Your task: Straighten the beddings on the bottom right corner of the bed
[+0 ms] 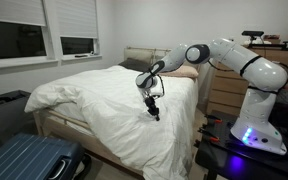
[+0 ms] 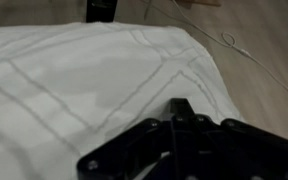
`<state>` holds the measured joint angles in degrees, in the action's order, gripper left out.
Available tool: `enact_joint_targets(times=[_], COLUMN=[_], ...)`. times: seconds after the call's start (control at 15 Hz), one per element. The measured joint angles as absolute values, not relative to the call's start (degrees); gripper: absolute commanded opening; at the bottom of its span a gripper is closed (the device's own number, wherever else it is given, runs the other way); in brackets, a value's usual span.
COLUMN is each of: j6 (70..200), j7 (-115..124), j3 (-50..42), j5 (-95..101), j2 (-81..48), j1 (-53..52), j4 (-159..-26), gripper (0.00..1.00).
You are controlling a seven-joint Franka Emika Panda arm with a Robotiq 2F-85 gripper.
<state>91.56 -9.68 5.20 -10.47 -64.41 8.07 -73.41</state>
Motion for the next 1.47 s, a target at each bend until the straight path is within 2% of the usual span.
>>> enact_joint_targets(times=[0.33,0.4,0.53,1.07,1.13,1.2,1.47], j6=[78.17,76.95,78.62,87.71,88.08,88.77,96.62], j7=[-14.67,-15.38,-15.48,-12.35,-11.74,-11.40,-11.19], j3=[6.60,6.77,6.61,6.20,6.16,6.09,5.43], j5=[-10.29,-9.91,-8.08,-3.61,-2.96,-2.10,3.31], j2=[-66.57,-67.04,-67.30,-54.98,-52.99,-51.16,-46.86], j1=[7.46,6.92,5.08,-2.13,-2.80,-3.40,-5.38], j4=[-73.26,-73.33,-73.44,-72.06,-71.31,-70.69,-70.20], gripper=[0.00,0.26,0.32,0.93,0.99,1.00,1.00])
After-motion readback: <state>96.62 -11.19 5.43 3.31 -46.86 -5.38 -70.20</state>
